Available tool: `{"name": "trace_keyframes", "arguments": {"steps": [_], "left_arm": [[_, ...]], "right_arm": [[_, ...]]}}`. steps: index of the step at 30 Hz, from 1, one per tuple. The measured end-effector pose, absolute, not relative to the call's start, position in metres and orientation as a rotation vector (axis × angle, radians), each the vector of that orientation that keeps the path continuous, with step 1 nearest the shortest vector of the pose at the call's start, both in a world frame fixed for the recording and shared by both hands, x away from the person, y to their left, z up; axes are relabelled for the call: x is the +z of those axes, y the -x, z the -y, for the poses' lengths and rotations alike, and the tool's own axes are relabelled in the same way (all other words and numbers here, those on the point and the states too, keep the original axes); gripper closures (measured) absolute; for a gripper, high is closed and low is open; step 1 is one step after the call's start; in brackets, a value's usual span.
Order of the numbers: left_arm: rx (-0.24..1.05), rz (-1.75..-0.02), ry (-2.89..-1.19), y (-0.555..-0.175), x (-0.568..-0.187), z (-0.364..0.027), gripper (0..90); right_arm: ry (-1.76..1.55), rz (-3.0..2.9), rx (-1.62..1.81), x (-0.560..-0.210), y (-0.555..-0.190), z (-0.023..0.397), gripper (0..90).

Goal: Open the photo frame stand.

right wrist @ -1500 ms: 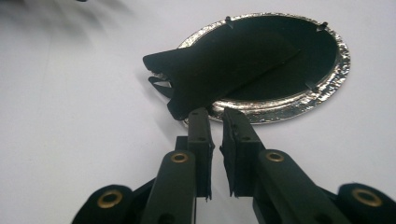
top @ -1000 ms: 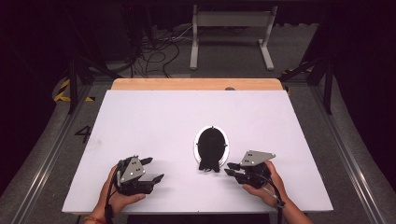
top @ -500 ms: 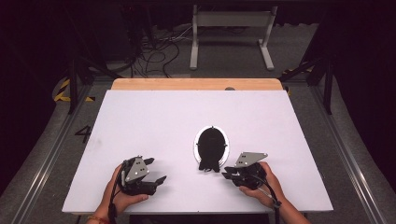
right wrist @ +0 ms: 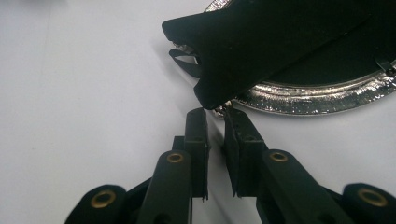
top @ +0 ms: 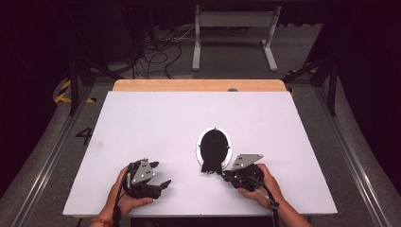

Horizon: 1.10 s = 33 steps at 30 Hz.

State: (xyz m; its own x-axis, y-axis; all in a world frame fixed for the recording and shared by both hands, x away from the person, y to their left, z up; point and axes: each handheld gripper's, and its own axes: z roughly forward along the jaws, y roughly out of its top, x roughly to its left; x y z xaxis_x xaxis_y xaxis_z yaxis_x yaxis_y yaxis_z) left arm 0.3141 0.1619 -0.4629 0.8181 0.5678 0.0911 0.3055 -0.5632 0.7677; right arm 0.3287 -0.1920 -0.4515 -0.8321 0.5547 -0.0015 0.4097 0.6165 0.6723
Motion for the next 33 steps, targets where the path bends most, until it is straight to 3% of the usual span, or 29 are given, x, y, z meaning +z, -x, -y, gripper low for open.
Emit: {"name": "trace_keyframes", "arguments": {"steps": [13, 33], "left_arm": [[0.409, -0.626, -2.222, -0.314, -0.464, -0.158, 23.1], [0.418, -0.638, -2.25, -0.314, -0.467, -0.151, 21.4]], "right_arm": [[-0.837, -2.634, 1.062, -0.453, -0.331, 0.19, 78.2], [-1.089, -2.675, 1.498, -0.462, -0.348, 0.205, 56.4]]}}
